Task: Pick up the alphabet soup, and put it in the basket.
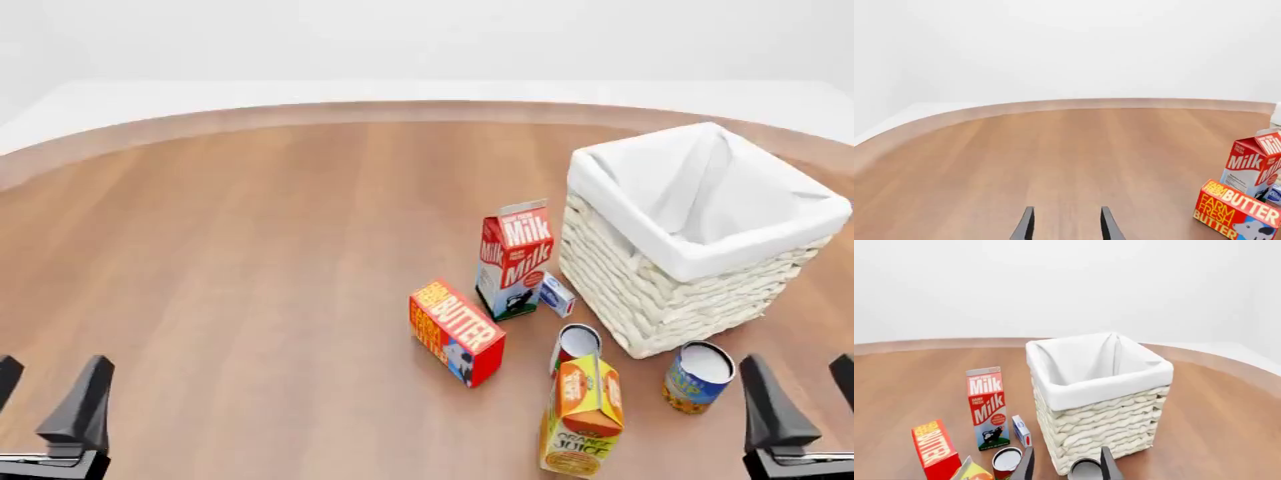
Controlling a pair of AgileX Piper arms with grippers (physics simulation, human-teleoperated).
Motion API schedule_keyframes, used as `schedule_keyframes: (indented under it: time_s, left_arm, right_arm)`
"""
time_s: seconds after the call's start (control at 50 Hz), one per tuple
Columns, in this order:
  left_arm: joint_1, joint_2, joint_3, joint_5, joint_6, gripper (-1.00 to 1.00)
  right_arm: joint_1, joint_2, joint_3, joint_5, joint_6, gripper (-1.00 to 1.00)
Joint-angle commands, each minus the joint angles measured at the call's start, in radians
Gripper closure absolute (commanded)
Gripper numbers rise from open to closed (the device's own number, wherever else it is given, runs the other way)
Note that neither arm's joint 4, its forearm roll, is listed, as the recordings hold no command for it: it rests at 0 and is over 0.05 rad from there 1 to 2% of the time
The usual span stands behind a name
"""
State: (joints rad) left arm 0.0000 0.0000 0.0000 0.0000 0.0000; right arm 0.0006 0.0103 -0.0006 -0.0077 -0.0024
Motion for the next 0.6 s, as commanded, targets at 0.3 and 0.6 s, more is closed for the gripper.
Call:
schedule_keyframes:
  time_s: [0.3, 0.6]
  left_arm:
    - [0.0, 0.0, 0.0, 0.0, 0.0, -1.0]
    - [0.0, 0.0, 0.0, 0.0, 0.0, -1.0]
  right_arm:
    - [0.015, 0.185, -0.009, -0.142, -0.026, -1.0]
    - [0.002, 0.278, -0.058, -0.12, -0.066, -1.0]
